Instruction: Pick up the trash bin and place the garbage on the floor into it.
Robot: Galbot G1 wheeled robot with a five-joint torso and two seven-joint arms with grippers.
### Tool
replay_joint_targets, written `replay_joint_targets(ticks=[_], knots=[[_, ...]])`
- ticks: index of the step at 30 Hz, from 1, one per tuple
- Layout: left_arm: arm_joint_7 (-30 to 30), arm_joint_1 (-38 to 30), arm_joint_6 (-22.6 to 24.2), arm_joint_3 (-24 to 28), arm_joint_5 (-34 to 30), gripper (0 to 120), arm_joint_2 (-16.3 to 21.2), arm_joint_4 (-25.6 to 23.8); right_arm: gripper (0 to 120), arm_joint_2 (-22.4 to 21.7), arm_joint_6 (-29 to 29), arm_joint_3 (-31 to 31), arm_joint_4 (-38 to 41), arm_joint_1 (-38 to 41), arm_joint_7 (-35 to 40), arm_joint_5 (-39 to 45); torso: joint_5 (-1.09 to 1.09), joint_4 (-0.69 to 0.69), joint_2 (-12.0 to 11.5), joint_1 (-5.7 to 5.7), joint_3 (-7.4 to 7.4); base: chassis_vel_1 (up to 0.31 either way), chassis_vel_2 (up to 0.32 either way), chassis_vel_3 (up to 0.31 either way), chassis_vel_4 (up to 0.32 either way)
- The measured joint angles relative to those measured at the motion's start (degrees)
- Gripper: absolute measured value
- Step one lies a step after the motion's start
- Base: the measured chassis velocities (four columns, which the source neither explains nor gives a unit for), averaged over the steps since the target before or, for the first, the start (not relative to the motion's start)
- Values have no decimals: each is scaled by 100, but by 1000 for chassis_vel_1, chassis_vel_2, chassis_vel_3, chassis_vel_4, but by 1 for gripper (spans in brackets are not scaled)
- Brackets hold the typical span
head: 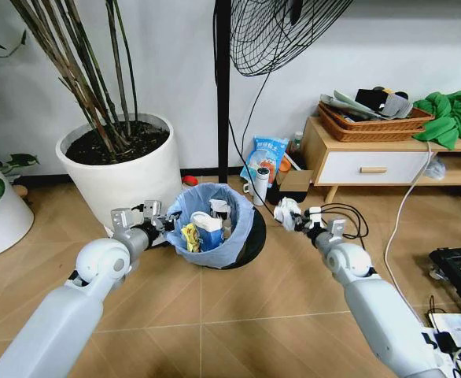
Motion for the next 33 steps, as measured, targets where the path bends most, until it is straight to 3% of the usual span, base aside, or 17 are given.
replay_joint_targets(ticks=[9,15,23,33], knots=[[-57,-53,37,119,-110,0,-16,102,0,-348,-382,58,1254,240,-198,475,-3,1,0,0,0,0,0,0,0],[-72,-359,88,341,-260,0,-74,355,0,-631,-595,-382,1923,611,-173,1135,-2,1,0,0,0,0,0,0,0],[-89,-518,129,405,-343,0,-122,457,0,-751,-886,-1017,2262,1038,-258,1631,-3,1,0,0,0,0,0,0,0],[-130,-596,133,388,-378,0,-111,501,0,-748,-888,-1715,2250,1158,-273,1659,-2,1,0,0,0,0,0,0,0]])
